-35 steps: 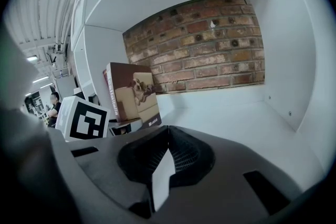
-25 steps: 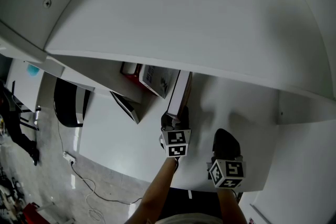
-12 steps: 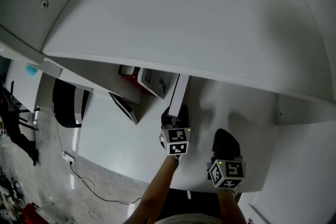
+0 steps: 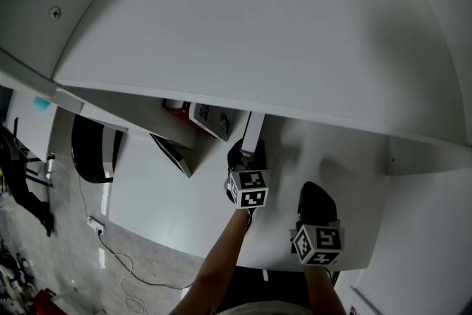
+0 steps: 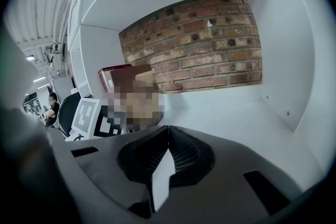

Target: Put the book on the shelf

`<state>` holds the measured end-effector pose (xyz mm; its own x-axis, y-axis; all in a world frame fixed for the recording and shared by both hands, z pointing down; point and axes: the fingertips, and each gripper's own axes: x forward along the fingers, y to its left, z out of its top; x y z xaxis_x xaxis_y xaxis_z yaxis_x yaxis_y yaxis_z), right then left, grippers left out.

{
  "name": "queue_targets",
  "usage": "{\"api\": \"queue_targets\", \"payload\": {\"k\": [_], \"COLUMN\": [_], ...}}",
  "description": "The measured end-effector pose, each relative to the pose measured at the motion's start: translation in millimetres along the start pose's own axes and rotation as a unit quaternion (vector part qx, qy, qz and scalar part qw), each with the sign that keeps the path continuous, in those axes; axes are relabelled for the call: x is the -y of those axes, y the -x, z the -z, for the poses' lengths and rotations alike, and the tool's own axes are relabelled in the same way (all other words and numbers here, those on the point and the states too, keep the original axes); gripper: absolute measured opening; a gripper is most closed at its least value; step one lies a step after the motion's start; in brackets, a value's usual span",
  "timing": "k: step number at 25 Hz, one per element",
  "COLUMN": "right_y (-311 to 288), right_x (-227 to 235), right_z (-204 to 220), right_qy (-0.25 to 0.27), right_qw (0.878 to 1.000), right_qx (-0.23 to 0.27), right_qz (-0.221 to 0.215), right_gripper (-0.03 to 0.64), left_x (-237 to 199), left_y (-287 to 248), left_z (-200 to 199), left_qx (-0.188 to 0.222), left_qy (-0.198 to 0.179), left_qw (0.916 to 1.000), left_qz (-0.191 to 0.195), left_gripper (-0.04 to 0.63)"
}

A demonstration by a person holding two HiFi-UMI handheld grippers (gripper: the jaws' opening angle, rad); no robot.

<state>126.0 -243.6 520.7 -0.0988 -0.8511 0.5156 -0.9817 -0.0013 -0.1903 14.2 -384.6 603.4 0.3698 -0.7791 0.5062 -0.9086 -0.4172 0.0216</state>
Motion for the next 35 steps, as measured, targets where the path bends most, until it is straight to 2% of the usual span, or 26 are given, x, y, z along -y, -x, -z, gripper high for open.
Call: {"api": "queue_targets", "payload": {"k": [17, 20, 25, 35], "right_y": [-2, -1, 0, 3], "right_x": [5, 5, 6, -3], "right_z": [1, 3, 2, -1], "right_qy": [0.002, 0.001, 0.002, 0.003], "right_qw": [1.0, 1.0, 1.0, 1.0], "right_qx": [-0.004, -0.006, -0.005, 0.003], "right_qz": [0.008, 0.01, 0.015, 0.002], "right_gripper": [0.017, 0.017, 0.017, 0.017], "left_x": [2, -1, -2, -2], "left_y": [-13, -12, -4, 31], "left_z": [-5, -6, -10, -19], "left_qx": [0.001, 0.005, 0.01, 0.037], "left_qy": [0.0, 0.003, 0.014, 0.026], "left_qw": [1.0, 1.0, 0.9998, 0.9989], "left_qz": [0.002, -0.001, -0.002, -0.006], "left_gripper": [0.149, 0.165, 0.189, 0.19]}}
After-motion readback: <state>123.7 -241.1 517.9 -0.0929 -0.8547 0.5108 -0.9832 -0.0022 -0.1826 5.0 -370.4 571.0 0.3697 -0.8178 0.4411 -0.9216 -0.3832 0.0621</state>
